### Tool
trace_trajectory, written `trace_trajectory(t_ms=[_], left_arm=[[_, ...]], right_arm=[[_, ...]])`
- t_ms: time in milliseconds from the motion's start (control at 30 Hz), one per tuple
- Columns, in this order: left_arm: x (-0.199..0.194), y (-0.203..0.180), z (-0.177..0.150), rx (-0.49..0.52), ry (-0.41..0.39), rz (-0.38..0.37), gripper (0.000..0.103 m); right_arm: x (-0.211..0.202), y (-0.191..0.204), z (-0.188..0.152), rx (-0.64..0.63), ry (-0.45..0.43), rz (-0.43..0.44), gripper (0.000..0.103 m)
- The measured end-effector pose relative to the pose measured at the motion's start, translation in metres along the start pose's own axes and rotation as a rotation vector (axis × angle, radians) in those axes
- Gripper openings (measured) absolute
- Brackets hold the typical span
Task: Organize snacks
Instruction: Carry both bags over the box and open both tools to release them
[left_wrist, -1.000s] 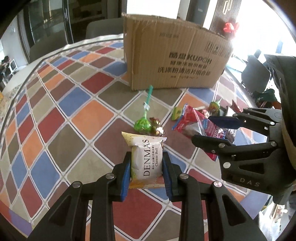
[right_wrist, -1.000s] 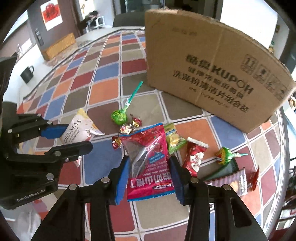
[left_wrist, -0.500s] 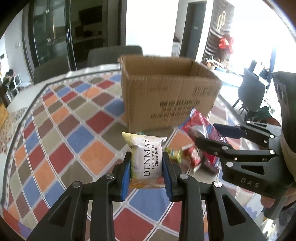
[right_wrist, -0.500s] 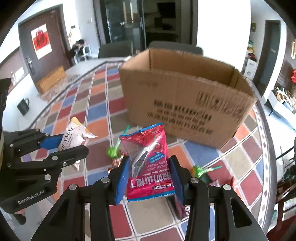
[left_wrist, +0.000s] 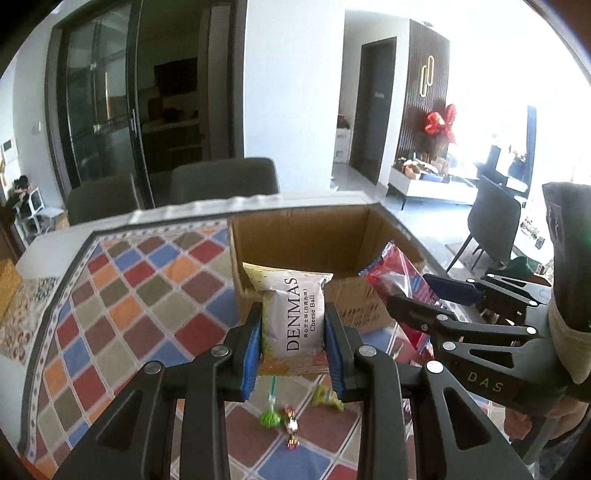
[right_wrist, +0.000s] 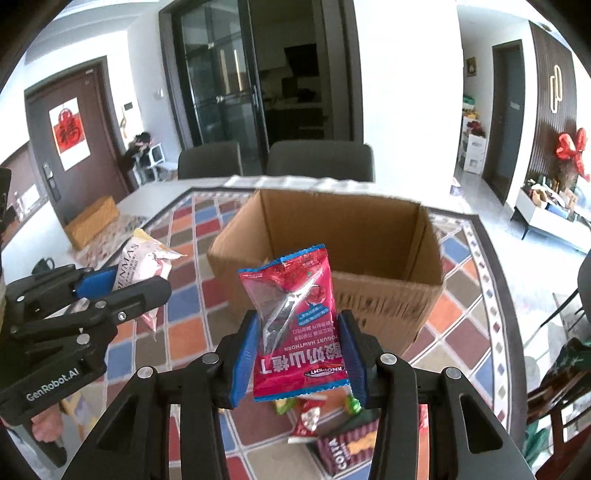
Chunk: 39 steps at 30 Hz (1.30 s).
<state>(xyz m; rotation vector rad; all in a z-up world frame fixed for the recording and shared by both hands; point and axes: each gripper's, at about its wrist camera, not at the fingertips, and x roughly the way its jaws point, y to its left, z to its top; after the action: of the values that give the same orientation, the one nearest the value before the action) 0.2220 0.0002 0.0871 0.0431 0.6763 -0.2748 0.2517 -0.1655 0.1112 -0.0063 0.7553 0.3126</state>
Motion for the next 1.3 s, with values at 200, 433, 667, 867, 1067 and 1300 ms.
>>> trace_trajectory(t_ms=[200, 433, 667, 867, 1067, 1300], left_arm=[[0.012, 0.0, 0.03, 0.01, 0.006, -0.018, 0.031], [0.039, -0.002, 0.058, 0.007, 0.043, -0.031, 0.031], [0.075, 0.001, 0.073, 0.006, 0.093, -0.05, 0.031], [0.101, 0.006, 0.077, -0.014, 0.124, -0.053, 0.039], [0.1, 0.012, 0.069, -0.022, 0.124, -0.026, 0.05], [0.071, 0.011, 0.049, -0.013, 0.096, 0.042, 0.05]], right_arm=[[-0.002, -0.011, 0.028, 0.035, -0.039, -0.005, 0.044], [0.016, -0.023, 0.054, 0.056, -0.034, -0.018, 0.044], [0.041, -0.042, 0.068, 0.084, 0.004, -0.044, 0.044], [0.057, -0.049, 0.076, 0.08, 0.02, -0.08, 0.044], [0.058, -0.043, 0.075, 0.049, 0.004, -0.161, 0.06], [0.042, -0.034, 0.063, 0.047, -0.009, -0.151, 0.06]])
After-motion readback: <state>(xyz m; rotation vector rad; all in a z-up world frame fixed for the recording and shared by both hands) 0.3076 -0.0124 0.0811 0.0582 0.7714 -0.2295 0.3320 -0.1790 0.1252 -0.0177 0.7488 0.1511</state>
